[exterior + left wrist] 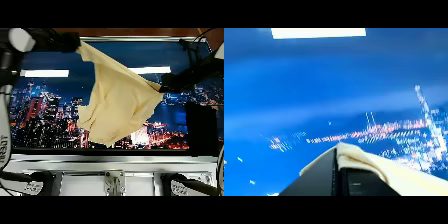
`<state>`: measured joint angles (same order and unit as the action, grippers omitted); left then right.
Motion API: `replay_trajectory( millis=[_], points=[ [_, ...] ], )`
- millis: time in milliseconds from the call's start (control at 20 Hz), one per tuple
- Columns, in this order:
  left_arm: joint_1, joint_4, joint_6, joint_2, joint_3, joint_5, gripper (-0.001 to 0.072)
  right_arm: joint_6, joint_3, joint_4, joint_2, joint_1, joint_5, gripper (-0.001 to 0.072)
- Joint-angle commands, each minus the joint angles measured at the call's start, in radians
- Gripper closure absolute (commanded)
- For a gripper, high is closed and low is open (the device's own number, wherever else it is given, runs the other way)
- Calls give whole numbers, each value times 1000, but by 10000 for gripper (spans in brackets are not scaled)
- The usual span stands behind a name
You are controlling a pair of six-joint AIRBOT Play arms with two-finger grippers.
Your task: Fold the shirts.
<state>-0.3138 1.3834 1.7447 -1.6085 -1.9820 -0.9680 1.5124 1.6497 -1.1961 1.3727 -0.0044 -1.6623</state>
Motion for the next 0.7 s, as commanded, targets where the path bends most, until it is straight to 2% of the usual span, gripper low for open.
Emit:
replay_trajectory(
  millis=[0,50,100,150,200,300,350,400,450,500,550,600,650],
  points=[
    [-27,-188,11,-196,0,-57,665,86,-40,-9,115,4,173,648],
    [-31,-188,11,-237,0,-130,629,133,-40,-10,136,14,195,647],
    [-32,-188,15,-273,0,-210,510,146,-40,-10,156,30,216,648],
    [-28,-187,10,-301,0,-307,263,144,-40,-11,174,51,228,648],
    [-20,-187,-29,-314,0,-386,98,135,-40,-15,188,73,229,648],
    [15,-187,-93,-295,-2,-496,71,100,-39,-17,193,105,227,645],
    [42,-188,-104,-261,-2,-526,71,84,-38,-14,188,113,225,607],
    [72,-188,-124,-215,-2,-552,71,71,-39,-10,180,113,223,419],
    [102,-187,-146,-166,0,-581,72,53,-38,-11,169,111,224,154],
    [131,-188,-171,-116,5,-621,71,26,-38,-13,155,105,222,83],
    [159,-188,-200,-60,25,-682,71,2,-36,-16,140,93,208,84],
    [182,-188,-239,-3,73,-737,33,-65,-28,-31,123,72,162,84],
    [208,-188,-270,72,171,-755,30,-104,-24,-97,108,43,91,84]
  ],
)
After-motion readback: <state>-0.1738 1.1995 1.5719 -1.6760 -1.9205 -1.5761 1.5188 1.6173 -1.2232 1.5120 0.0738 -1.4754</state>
